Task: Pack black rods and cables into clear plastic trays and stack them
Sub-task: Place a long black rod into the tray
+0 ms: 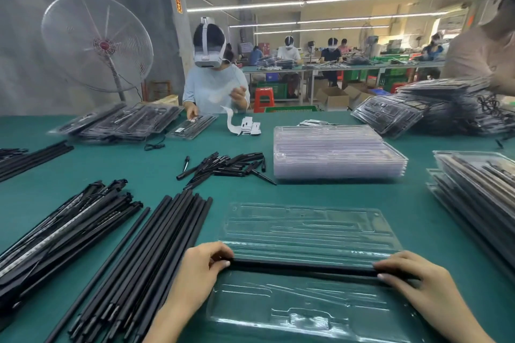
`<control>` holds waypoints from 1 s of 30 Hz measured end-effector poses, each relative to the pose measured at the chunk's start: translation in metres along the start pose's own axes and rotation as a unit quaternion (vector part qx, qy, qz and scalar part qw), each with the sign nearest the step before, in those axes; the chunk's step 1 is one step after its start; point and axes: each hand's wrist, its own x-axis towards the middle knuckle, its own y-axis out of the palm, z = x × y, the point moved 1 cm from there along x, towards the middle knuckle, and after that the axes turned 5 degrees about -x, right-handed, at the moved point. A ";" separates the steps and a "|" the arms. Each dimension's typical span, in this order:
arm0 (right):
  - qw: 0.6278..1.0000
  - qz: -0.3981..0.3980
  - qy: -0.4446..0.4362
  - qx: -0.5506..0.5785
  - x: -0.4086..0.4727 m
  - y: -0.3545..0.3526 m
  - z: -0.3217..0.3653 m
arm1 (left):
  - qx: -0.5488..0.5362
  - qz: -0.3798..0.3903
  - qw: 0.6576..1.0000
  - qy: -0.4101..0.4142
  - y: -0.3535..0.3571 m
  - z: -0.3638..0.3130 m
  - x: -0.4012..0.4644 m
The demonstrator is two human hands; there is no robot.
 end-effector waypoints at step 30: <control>0.986 0.037 -0.044 -0.156 0.002 0.010 -0.012 | 0.151 0.067 0.983 0.074 0.007 0.008 0.019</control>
